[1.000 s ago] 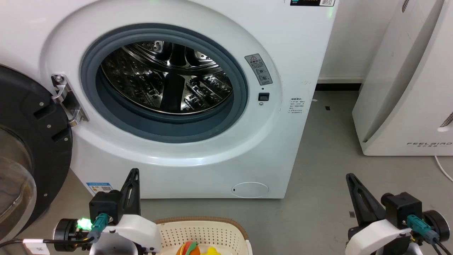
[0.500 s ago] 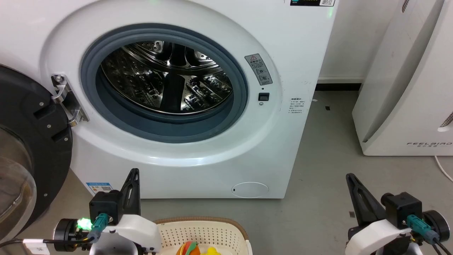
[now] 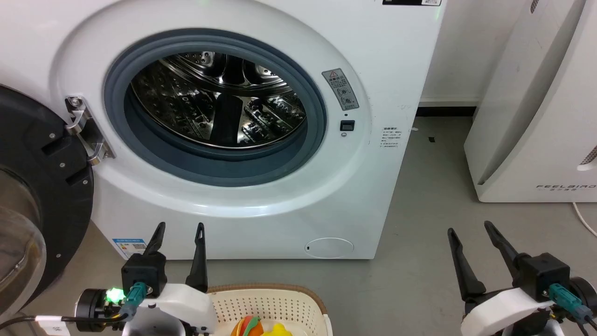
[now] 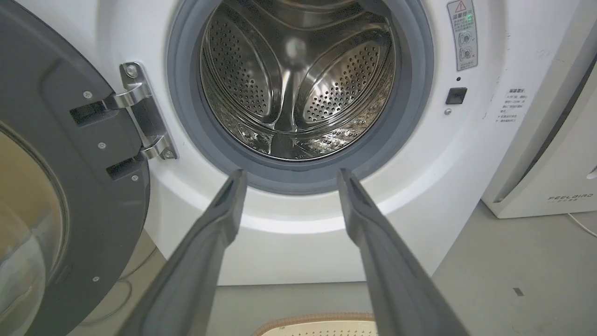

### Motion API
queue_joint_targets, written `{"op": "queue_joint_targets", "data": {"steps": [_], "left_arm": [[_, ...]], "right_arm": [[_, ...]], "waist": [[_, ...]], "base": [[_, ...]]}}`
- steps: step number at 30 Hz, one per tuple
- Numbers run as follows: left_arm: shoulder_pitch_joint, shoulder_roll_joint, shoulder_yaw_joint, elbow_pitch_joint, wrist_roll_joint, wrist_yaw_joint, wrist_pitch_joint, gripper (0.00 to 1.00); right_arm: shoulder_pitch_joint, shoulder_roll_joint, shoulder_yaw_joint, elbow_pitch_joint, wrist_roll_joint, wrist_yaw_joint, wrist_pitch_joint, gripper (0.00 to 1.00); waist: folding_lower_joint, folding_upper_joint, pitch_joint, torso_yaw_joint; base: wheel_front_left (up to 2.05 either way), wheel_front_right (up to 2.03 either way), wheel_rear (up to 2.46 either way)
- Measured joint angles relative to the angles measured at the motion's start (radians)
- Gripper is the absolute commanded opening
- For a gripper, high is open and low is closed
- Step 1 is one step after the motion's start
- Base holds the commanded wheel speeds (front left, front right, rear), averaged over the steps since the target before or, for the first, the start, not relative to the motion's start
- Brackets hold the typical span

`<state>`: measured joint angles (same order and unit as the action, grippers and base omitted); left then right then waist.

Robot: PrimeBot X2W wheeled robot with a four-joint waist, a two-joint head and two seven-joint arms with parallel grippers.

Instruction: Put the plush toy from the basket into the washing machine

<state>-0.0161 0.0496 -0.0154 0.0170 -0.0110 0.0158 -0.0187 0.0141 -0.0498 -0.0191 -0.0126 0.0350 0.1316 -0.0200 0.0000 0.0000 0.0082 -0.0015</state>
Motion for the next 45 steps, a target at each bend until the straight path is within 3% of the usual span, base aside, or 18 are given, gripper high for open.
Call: {"op": "queue_joint_targets", "data": {"steps": [20, 31, 45], "left_arm": [[-0.117, 0.0, -0.038, 0.247, -0.038, -0.028, -0.036, 1.0], [-0.206, 0.021, -0.048, 0.41, -0.067, -0.045, -0.026, 1.0], [-0.287, 0.063, -0.075, 0.559, -0.099, -0.035, 0.002, 1.0]], "right_arm": [[-0.024, 0.0, -0.016, -0.018, 0.046, 0.0, -0.041, 1.0], [-0.073, 0.0, -0.009, -0.036, 0.064, 0.0, -0.063, 1.0], [-0.138, 0.0, -0.007, -0.071, 0.098, 0.0, -0.092, 1.0]], "waist": [[0.0002, 0.0, 0.094, -0.016], [0.0001, 0.0, 0.199, -0.042], [0.0001, 0.0, 0.353, -0.077]], "base": [[0.0, 0.0, 0.0], [0.0, 0.0, 0.0], [0.0, 0.0, 0.0]]}}
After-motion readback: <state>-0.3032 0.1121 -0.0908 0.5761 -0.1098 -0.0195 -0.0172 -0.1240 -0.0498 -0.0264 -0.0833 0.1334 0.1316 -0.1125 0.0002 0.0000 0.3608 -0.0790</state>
